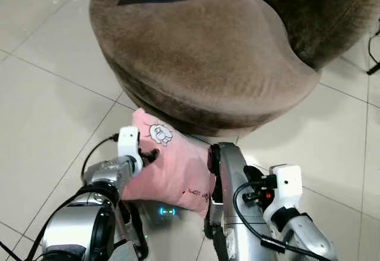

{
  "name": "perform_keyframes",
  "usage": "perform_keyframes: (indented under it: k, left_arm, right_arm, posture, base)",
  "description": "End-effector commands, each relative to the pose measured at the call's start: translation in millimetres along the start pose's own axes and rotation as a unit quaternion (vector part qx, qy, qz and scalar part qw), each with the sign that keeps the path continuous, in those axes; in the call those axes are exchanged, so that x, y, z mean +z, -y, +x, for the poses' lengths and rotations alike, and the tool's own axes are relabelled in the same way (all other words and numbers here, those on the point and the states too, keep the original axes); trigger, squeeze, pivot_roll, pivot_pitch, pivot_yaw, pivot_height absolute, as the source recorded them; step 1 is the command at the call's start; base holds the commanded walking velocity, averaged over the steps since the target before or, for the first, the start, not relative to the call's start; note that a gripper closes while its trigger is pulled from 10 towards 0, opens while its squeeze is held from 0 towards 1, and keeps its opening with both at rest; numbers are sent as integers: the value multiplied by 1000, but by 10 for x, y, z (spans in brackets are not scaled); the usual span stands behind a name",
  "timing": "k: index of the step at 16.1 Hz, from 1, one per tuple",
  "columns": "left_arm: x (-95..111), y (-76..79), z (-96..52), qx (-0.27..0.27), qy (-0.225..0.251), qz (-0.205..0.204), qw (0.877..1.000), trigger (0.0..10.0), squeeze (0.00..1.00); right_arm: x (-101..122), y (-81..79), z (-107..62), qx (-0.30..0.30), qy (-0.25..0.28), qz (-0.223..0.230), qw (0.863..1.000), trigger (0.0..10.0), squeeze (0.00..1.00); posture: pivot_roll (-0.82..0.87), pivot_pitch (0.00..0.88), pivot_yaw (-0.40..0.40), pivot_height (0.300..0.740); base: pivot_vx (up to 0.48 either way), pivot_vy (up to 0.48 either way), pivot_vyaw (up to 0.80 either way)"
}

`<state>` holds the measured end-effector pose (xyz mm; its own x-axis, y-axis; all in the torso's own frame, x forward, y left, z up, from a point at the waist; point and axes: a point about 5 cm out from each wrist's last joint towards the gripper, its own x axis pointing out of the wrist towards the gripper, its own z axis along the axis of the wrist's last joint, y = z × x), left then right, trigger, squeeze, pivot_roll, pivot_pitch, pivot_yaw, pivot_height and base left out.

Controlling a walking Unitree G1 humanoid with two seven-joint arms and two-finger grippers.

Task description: Move the pillow to the sofa from floor

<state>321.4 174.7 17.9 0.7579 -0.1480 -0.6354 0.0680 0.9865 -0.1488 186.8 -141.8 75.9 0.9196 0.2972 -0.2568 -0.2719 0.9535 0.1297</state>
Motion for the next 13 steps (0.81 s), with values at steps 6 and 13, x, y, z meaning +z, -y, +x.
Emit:
perform_keyframes:
  k: [6,13]
  left_arm:
    - [-180,29,5,9,-37,-3,999,0,0]
    - [-148,-14,-3,14,-32,-4,999,0,0]
  right_arm:
    - [-17,-145,-138,81,-21,15,996,10000,0]
    - [29,-267,-178,173,-22,3,985,10000,0]
  posture:
    - [-314,344,-122,461]
    - [-305,343,-121,461]
  base:
    - [0,0,0]
    - [0,0,0]
